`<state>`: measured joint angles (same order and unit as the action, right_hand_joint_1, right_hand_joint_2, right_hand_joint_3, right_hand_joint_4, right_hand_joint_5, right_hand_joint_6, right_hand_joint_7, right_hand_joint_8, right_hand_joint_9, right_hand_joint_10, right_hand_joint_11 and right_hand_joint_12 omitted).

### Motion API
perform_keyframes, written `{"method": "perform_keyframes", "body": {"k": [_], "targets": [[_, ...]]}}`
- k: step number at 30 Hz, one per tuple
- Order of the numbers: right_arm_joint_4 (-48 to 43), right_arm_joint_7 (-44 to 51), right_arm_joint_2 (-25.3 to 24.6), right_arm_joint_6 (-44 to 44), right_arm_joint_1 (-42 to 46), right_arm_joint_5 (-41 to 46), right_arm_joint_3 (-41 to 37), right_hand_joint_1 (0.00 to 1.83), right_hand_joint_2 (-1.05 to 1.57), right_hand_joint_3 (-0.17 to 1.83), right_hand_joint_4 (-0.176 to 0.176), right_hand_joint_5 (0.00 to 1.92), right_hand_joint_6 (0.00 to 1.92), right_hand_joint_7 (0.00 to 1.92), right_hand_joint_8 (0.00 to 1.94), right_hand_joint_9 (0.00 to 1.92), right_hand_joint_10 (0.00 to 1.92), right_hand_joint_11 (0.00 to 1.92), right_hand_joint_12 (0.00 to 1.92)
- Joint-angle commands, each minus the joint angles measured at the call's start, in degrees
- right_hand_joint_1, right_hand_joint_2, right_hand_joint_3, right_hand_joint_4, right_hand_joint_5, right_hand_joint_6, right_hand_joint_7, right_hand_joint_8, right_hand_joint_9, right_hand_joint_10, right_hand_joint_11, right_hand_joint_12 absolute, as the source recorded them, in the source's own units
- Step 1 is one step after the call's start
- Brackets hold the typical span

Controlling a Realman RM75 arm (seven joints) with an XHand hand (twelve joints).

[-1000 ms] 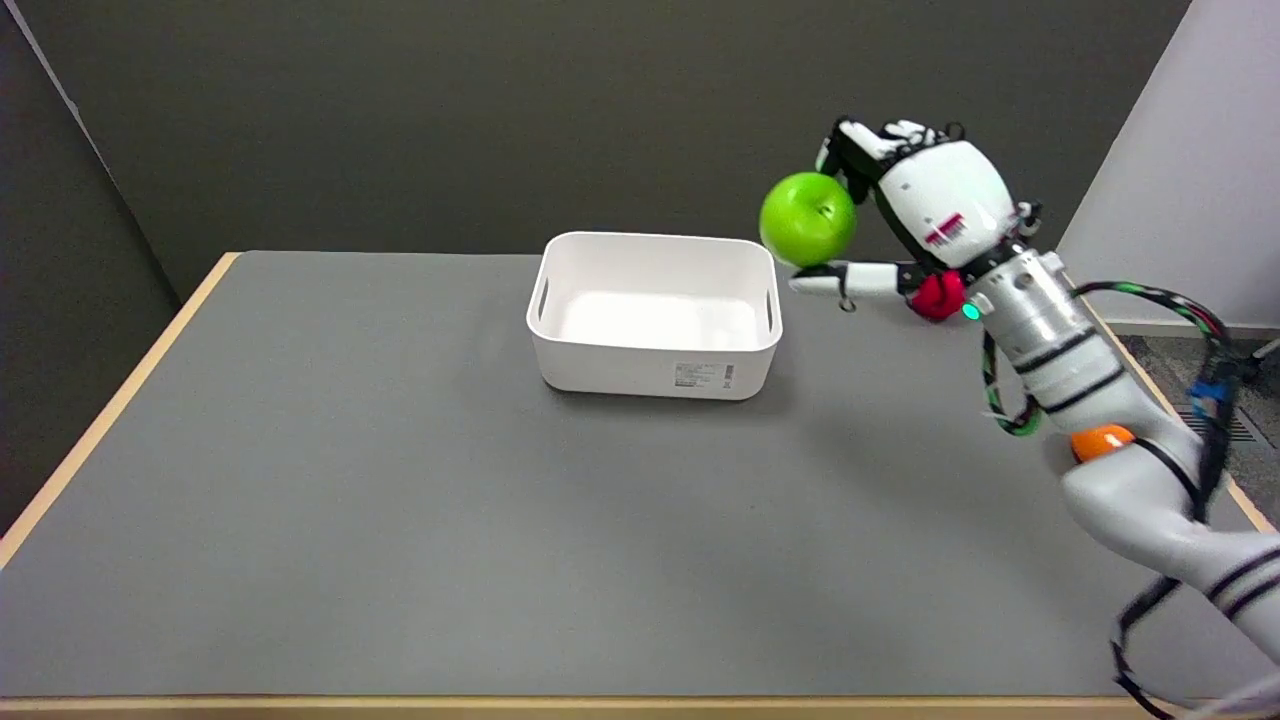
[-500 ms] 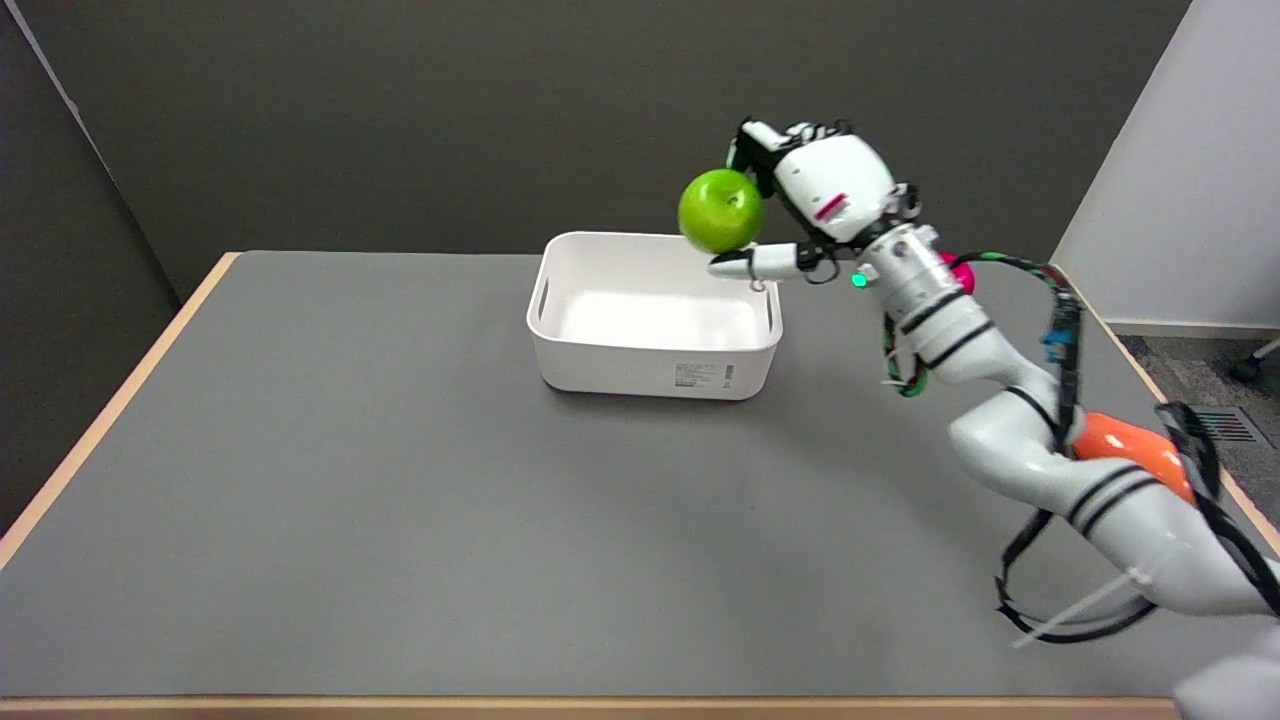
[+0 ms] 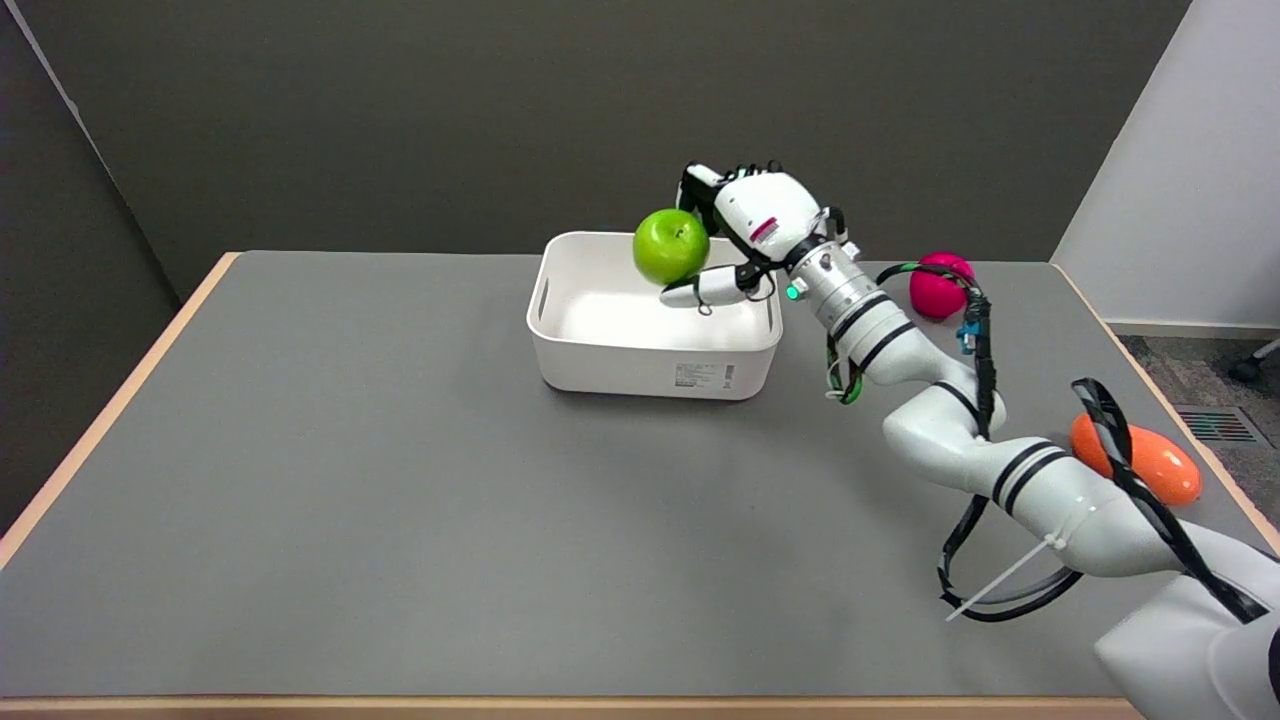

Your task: Place the green apple into the white box.

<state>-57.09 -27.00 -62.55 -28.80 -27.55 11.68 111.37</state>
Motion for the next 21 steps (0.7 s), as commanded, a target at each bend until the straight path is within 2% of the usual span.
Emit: {"method": "perform_keyframes", "body": {"k": [1,3,6,8,10,14,18,20,21], "targets": [[4.49,-10.66,-2.13,-2.96,0.01,11.97,4.07,0.91,0.74,0.92,0.003,0.38,0.86,0.62,1.12,0.59,1.63,0.39,1.78],[3.05,-11.73,-2.03,-4.22,1.23,11.98,3.81,0.89,0.72,0.91,0.009,0.34,0.74,0.56,0.93,0.56,1.43,0.37,1.69],[0.26,-12.74,-1.48,-5.53,2.62,11.91,4.04,0.81,0.68,0.93,0.020,0.29,0.55,0.44,0.63,0.38,1.07,0.24,1.47],[-0.48,-12.73,-0.95,-5.72,3.33,11.03,3.58,0.80,0.67,0.95,0.020,0.28,0.52,0.39,0.56,0.31,0.97,0.16,1.36],[-3.55,-13.62,-0.70,-6.35,4.46,11.43,3.89,0.78,0.64,1.00,0.025,0.27,0.54,0.27,0.45,0.15,0.71,0.02,1.13],[-7.70,-13.63,1.35,-5.87,6.45,11.54,3.98,0.85,0.61,0.97,0.034,0.27,0.49,0.23,0.33,0.05,0.60,0.00,0.94],[-9.63,-13.71,2.19,-5.17,8.23,13.08,3.74,0.83,0.59,0.96,0.039,0.25,0.46,0.18,0.29,0.00,0.43,0.00,0.77],[-9.72,-13.79,2.34,-5.17,8.62,14.50,3.73,0.95,0.55,0.99,0.040,0.18,0.57,0.08,0.44,0.00,0.35,0.00,0.75],[-9.72,-13.79,2.35,-5.03,8.71,15.09,3.80,0.86,0.56,0.96,0.044,0.19,0.51,0.09,0.36,0.00,0.30,0.00,0.69]]}}
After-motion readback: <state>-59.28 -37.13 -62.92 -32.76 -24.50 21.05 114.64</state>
